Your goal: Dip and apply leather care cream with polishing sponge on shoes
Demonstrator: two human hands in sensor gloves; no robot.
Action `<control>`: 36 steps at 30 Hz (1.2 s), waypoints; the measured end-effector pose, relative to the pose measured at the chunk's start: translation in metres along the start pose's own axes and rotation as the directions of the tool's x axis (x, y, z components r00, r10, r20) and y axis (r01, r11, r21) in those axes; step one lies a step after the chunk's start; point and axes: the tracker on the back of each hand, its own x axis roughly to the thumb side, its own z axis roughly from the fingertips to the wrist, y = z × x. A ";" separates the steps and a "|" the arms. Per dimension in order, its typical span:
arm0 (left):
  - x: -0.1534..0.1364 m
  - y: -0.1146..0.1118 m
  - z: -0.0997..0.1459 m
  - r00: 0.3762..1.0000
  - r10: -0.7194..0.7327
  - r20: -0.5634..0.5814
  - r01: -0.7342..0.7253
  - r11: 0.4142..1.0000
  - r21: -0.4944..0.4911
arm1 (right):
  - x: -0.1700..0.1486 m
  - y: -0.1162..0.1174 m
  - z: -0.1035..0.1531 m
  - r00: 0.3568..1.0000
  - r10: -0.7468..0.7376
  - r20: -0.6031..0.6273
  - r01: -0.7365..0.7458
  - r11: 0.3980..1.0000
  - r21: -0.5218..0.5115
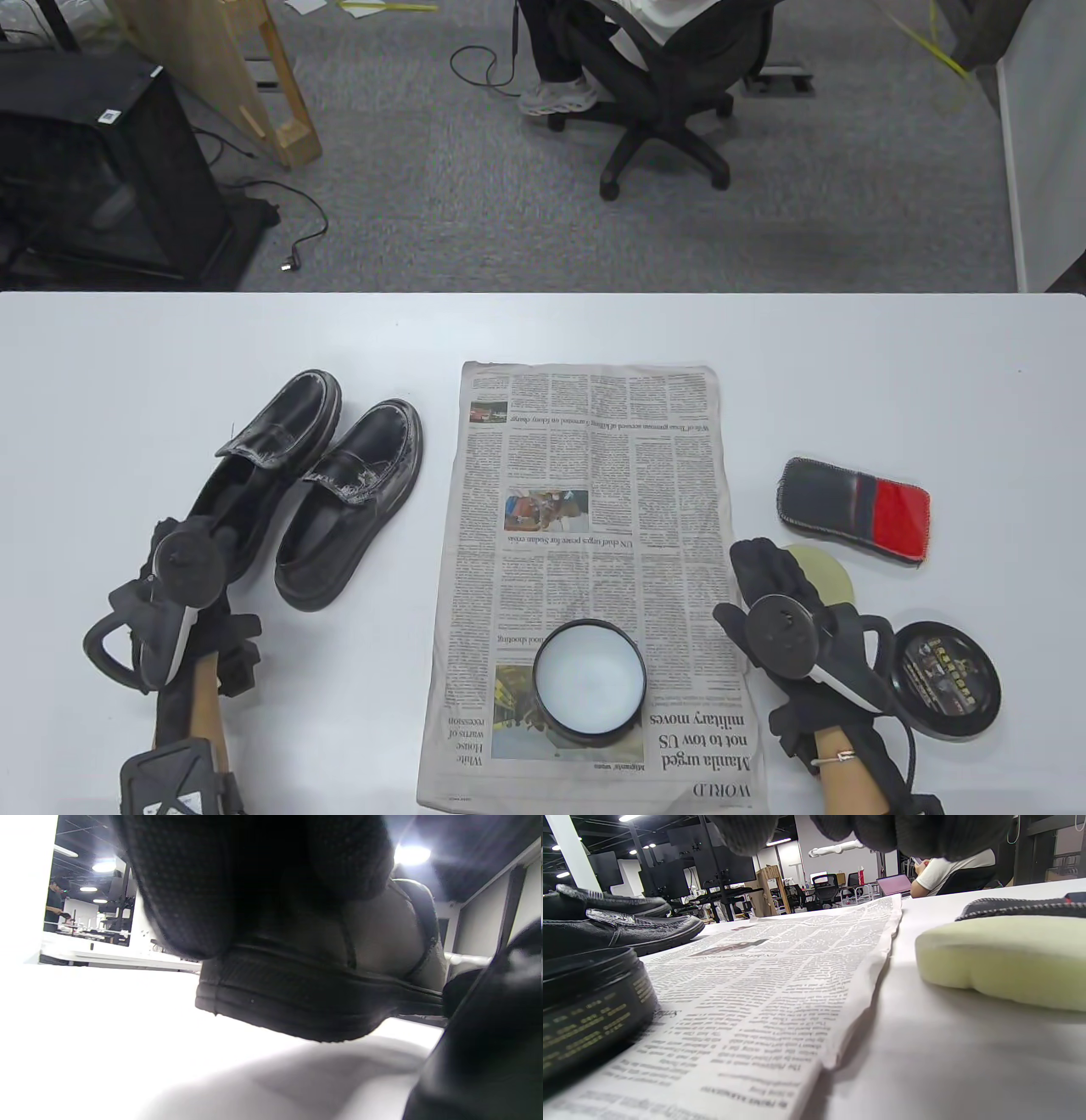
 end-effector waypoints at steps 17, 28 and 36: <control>0.010 -0.019 0.002 0.991 0.065 0.118 -0.037 0.974 -0.225 | -0.006 -0.008 0.004 1.000 0.004 -0.018 -0.004 0.999 -0.039; 0.092 0.038 0.073 0.736 0.286 0.614 -0.246 0.957 -0.151 | -0.051 -0.029 0.019 0.897 0.209 -0.391 -0.205 0.977 0.052; 0.174 -0.027 0.148 0.331 0.493 0.805 0.176 0.806 -0.566 | -0.126 -0.005 0.030 0.701 0.168 -0.693 0.006 0.970 0.241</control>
